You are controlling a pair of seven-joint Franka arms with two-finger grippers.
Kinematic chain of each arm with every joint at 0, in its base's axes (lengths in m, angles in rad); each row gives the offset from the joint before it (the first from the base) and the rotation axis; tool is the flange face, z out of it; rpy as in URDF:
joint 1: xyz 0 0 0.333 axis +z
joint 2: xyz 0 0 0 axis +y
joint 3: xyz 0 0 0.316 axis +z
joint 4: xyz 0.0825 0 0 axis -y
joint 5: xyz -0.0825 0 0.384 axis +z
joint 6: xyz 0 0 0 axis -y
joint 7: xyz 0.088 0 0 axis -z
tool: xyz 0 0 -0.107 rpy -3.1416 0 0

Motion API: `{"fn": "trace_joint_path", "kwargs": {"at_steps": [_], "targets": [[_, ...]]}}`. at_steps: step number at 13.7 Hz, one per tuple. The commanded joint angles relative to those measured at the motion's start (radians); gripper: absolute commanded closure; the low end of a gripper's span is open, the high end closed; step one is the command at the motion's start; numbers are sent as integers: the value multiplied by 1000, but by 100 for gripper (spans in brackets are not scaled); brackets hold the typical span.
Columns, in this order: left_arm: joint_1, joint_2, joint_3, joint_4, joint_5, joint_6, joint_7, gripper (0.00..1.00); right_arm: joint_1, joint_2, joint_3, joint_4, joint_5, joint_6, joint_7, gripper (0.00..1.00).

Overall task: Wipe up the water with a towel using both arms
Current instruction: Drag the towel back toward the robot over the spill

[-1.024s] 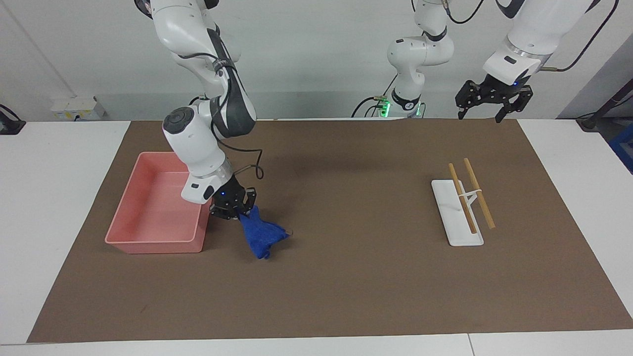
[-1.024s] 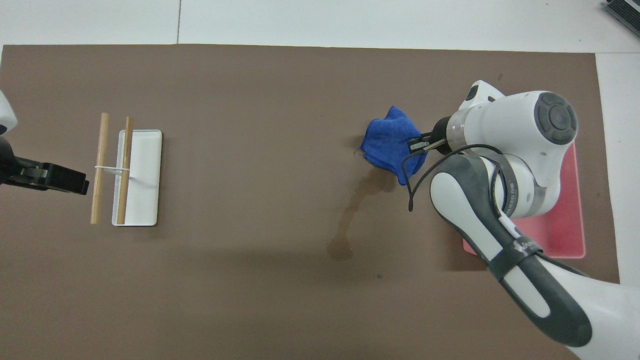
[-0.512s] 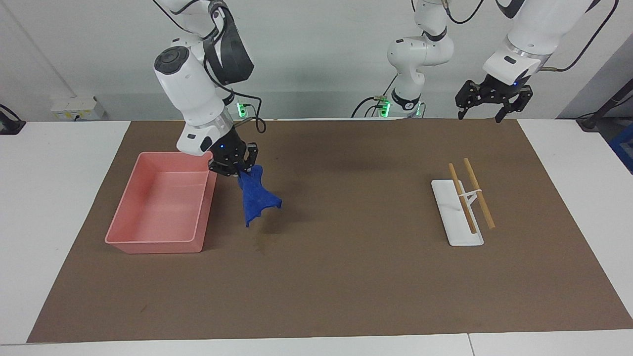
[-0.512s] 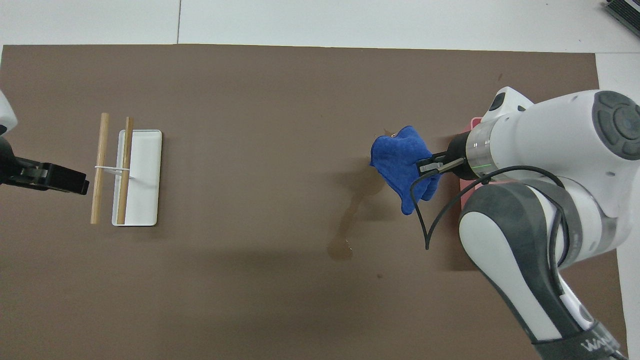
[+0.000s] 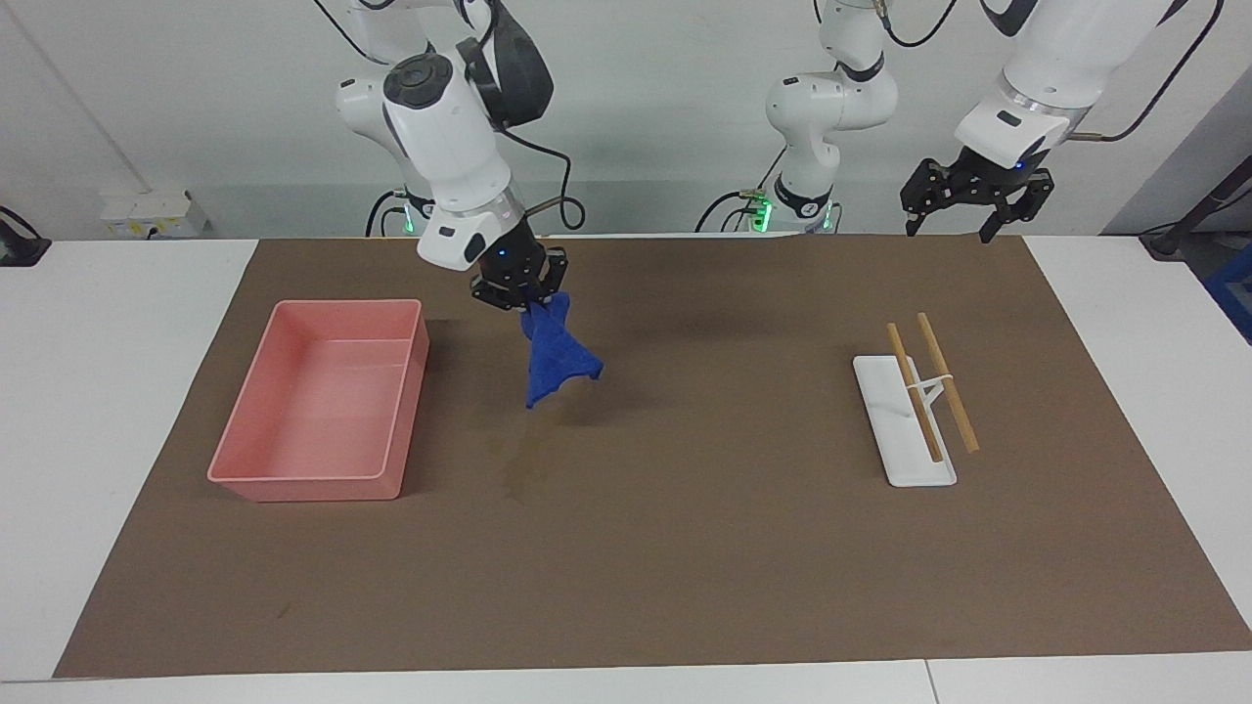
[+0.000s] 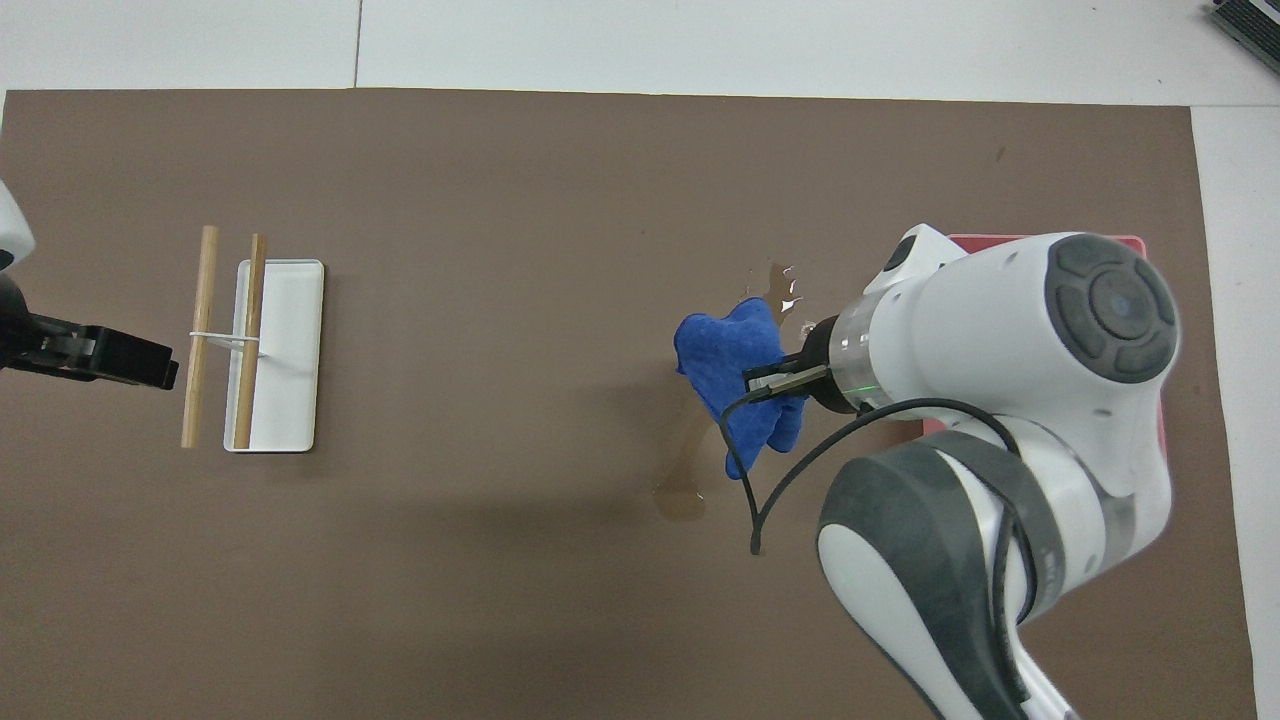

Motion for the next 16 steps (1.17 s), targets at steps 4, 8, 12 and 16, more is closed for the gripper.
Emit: {"fn": "trace_joint_path", "kwargs": {"at_steps": [4,8,12,16], "targets": [[-6,-31,6,-31,19,-6,-6,0,207,-70,4,-153,31,9,217,100],[-6,-31,5,-31,19,-6,-6,0,352,-65,4,-265,158,151,188,100],[-6,-31,6,-31,17,-6,-6,0,340,-65,3,-386,241,218,-46,100],[-6,-31,5,-31,19,-6,-6,0,280,-28,0,-439,239,308,-82,100]]}}
